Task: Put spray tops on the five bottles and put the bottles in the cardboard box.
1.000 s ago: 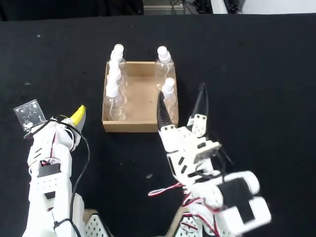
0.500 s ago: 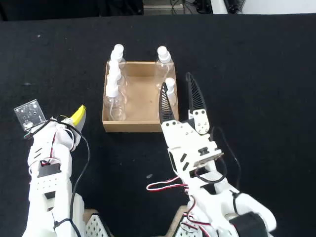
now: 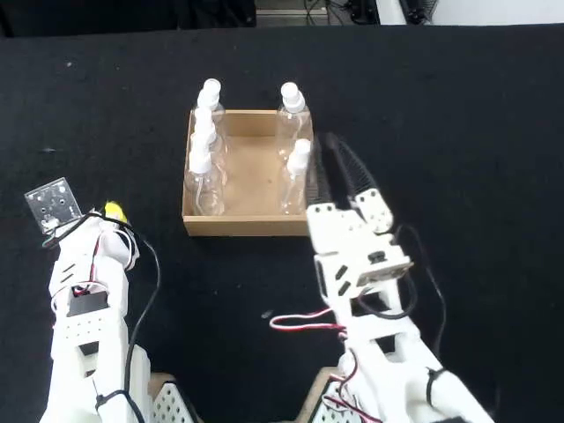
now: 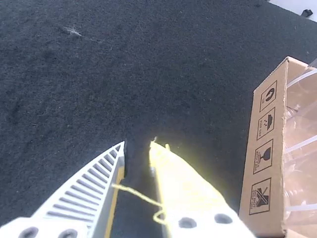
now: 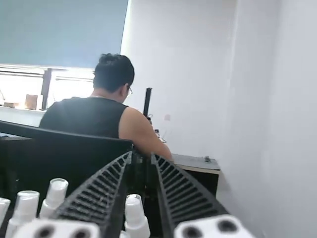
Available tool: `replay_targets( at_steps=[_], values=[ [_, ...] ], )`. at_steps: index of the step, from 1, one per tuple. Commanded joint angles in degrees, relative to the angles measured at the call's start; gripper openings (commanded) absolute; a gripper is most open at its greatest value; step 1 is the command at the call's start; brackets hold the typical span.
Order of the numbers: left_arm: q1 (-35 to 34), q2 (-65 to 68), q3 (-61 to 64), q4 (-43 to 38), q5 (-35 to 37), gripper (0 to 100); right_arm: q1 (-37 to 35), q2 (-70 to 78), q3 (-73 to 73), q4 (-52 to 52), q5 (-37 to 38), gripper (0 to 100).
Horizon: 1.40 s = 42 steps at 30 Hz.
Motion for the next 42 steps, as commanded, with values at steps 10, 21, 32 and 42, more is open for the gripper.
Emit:
replay_targets(
  at_steps=[10, 21, 32, 42],
  values=[
    [2.42, -12.84, -3.38, 17.93, -6.51, 3, 2.99, -21.49, 0.22, 33.41, 0.26, 1.1],
    [2.77, -39.21, 9.63, 19.69, -9.49, 3, 7.74, -50.42, 1.10, 72.00, 0.35, 1.1],
    [5.85, -48.79, 9.71, 30.33, -11.25, 3, 9.05, -65.36, -0.31, 113.85, 0.26, 1.0],
    [11.03, -48.79, 9.71, 38.95, -16.26, 3, 19.60, -66.59, 0.48, 124.57, -8.09, 1.1]
  ],
)
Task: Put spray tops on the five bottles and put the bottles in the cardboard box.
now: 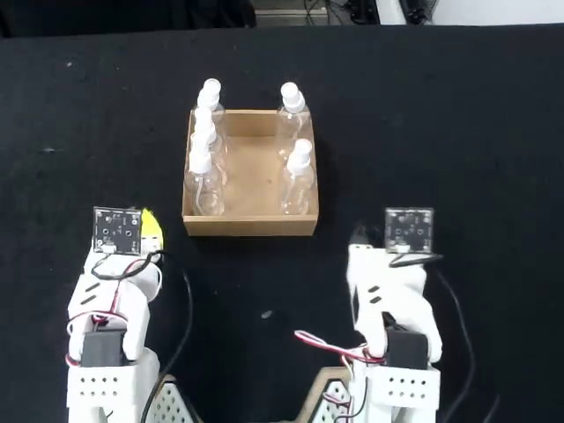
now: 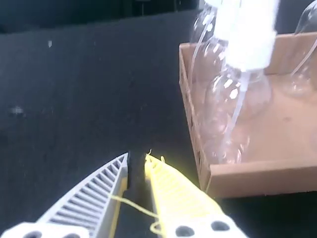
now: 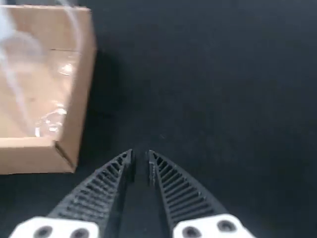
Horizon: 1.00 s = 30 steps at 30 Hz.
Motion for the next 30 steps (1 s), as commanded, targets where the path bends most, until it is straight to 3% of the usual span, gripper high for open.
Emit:
replay_targets(
  at_steps=[1, 7, 11, 26, 30],
  values=[
    [-2.59, -1.14, 1.19, 7.03, 2.02, 3, 1.93, -5.58, -0.48, 5.36, -3.16, 1.1],
    [-2.95, -1.14, 1.19, 20.48, 1.67, 3, 2.11, -5.58, -0.48, 12.48, -3.16, 1.1],
    [-2.86, -1.23, 1.01, 34.64, 1.76, 3, 2.11, -5.58, -0.48, 23.74, -3.16, 1.1],
    [-2.95, -1.23, 1.10, 34.11, 1.93, 3, 1.49, -5.67, -0.48, 23.74, -3.25, 1.1],
    [-2.95, -1.23, 1.10, 34.11, 1.93, 3, -7.47, -5.67, -0.48, 23.74, -3.25, 1.1]
  ],
)
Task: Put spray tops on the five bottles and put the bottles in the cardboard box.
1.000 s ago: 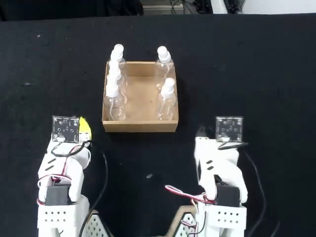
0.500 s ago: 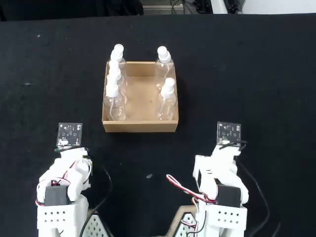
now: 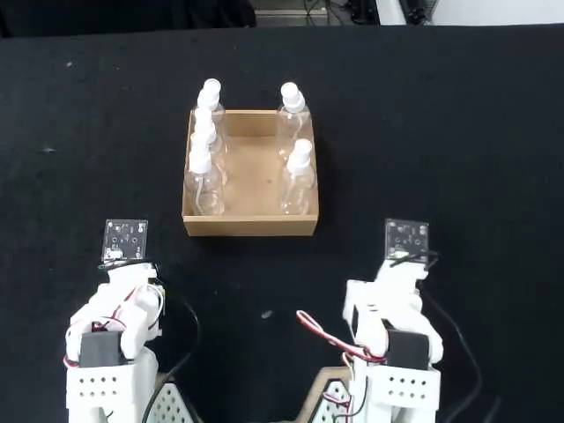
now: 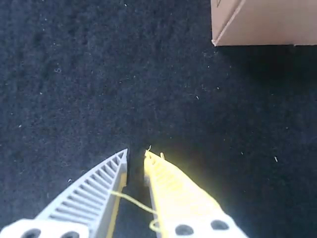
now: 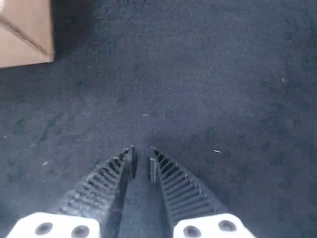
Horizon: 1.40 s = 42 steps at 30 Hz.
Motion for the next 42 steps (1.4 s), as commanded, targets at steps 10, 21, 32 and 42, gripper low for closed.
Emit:
replay_targets(
  at_steps=[10, 21, 32, 42],
  values=[
    [-0.57, -1.14, 1.10, 1.32, 0.44, 3, -7.47, -5.67, -0.48, 0.35, -0.35, 1.1],
    [-0.48, -1.05, 1.10, 1.32, 0.44, 3, -7.47, -5.67, -0.48, 0.35, -0.35, 1.1],
    [-0.48, -1.05, 1.10, 1.32, 0.44, 3, -7.47, -5.67, -0.48, 0.35, -0.35, 1.1],
    [-0.48, -1.05, 1.10, 1.32, 0.44, 3, -7.47, -5.67, -0.48, 0.35, -0.35, 1.1]
  ],
)
